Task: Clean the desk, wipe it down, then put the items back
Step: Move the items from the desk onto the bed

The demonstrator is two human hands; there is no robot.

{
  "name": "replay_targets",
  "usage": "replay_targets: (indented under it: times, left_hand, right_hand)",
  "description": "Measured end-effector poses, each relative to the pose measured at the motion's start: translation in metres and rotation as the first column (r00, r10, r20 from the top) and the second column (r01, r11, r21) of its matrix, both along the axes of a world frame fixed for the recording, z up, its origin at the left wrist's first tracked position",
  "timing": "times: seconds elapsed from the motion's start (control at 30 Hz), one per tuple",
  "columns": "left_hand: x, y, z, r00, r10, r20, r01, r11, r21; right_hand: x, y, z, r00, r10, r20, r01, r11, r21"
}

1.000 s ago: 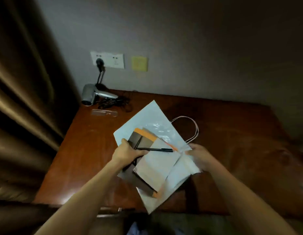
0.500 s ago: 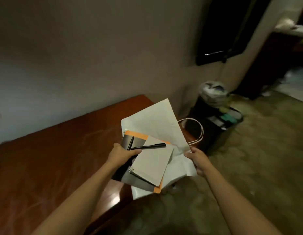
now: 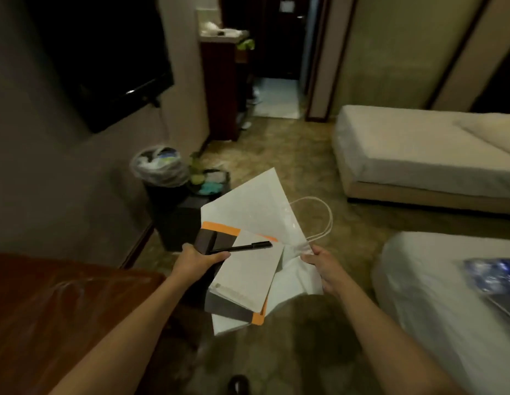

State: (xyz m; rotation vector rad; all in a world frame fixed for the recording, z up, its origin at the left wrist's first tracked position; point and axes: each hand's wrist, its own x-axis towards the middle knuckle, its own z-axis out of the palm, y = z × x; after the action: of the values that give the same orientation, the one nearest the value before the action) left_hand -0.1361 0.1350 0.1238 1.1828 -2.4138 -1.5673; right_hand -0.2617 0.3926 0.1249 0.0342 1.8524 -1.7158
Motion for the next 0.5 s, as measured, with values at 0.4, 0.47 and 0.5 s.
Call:
replay_targets:
  times: [0.4,0.47,0.5]
  left_hand:
    - [-0.281,0.115,0.022,0.830,-0.543,-0.129,0.555,0.827,0.088]
    - [-0.319,0.147,0.018,0.783,-0.612,-0.110,0.621,0.780,0.082]
    - [-0.330,0.157,0.017,0.771,-0.628,-0.102,0.636,0.768,0.076]
  right_hand:
    - [-0.136,0.132,0.005,0.883,-0.460,-0.089,0.458,0.888,-0.041]
    - [-0.145,0.162,0.006,0.831,-0.544,-0.111,0.545,0.838,-0.032]
    - [-0.147,0.172,0.006,0.809,-0.577,-0.109,0.577,0.816,-0.038]
